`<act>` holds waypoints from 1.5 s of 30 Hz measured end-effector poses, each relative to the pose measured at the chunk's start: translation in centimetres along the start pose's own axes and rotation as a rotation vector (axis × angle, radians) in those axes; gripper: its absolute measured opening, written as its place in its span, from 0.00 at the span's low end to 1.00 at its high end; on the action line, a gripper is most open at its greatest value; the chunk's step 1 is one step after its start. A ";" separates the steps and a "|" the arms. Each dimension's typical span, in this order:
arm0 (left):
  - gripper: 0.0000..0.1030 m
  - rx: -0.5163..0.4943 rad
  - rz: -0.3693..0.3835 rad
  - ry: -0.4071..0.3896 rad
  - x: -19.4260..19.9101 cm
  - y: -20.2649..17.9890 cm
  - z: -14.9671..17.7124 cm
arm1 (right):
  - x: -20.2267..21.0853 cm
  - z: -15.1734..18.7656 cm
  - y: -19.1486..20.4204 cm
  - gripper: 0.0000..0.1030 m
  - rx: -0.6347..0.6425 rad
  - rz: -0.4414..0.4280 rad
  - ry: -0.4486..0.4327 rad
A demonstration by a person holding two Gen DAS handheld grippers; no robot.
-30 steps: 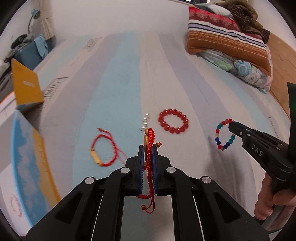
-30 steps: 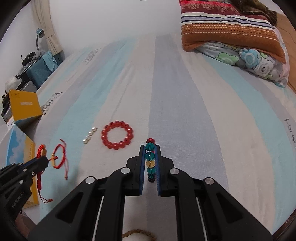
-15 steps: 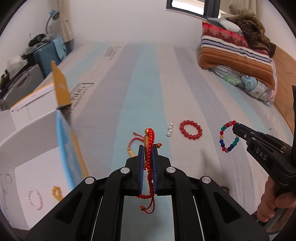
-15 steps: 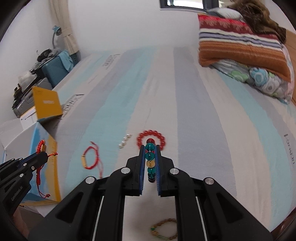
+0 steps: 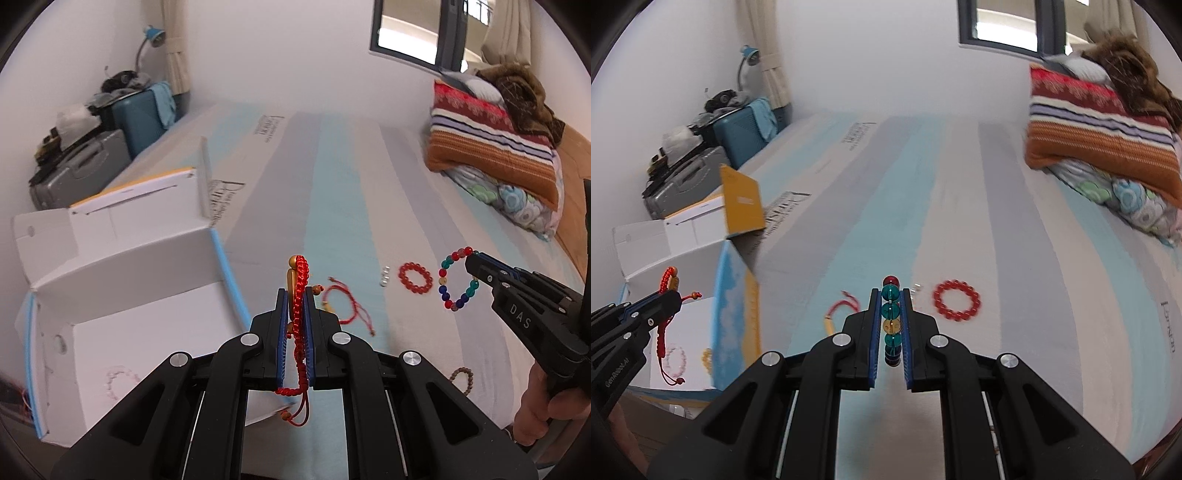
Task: Organize jewelry
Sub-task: 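Carry the red cord and multicolour bracelets with both tools over the box, then open both tools to drop the bracelets into the box, then withdraw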
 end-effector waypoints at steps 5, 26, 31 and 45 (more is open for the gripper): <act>0.07 0.033 -0.036 -0.005 1.4 3.4 0.8 | 0.9 -0.2 4.0 0.09 0.044 -0.028 -0.013; 0.07 0.165 -0.162 0.077 2.0 15.8 7.6 | -0.4 5.2 20.8 0.09 0.251 -0.170 0.035; 0.07 0.194 -0.176 0.109 1.3 17.8 9.8 | -1.7 7.4 23.2 0.09 0.284 -0.184 0.067; 0.07 0.236 -0.181 0.191 -2.0 20.1 13.7 | -6.0 11.9 24.7 0.09 0.301 -0.170 0.185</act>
Point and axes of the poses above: each gripper's, at about its wrist camera, not at the fingertips, and x roughly against the way its jaws point, y to its left, z to its underside, the point moved 9 cm from there along -x, roughly the way its jaws point, and after that the axes turned 9 degrees about -x, right-handed, at the moved point
